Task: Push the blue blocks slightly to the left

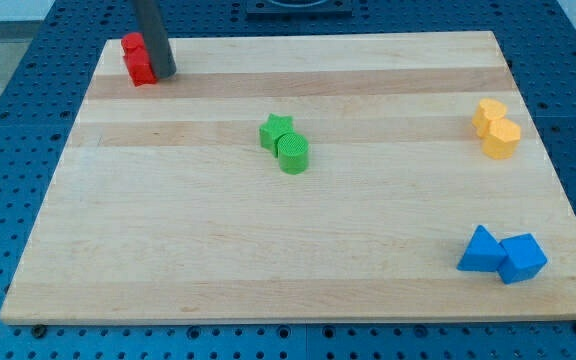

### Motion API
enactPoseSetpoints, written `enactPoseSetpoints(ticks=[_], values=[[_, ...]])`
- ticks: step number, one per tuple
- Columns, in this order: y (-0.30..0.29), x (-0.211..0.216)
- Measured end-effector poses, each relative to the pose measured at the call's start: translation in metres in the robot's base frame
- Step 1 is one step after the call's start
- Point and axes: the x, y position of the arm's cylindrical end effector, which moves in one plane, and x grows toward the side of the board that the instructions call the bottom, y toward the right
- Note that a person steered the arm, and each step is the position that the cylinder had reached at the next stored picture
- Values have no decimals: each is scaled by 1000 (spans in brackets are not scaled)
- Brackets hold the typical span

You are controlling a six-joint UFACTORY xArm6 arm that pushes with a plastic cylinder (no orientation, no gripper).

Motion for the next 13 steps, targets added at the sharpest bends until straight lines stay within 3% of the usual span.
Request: enactPoseSetpoints(ticks=[3, 4, 6, 9, 11, 13], values=[[-18, 3], [15, 3], [210, 3], [549, 13], [550, 23], [550, 197]])
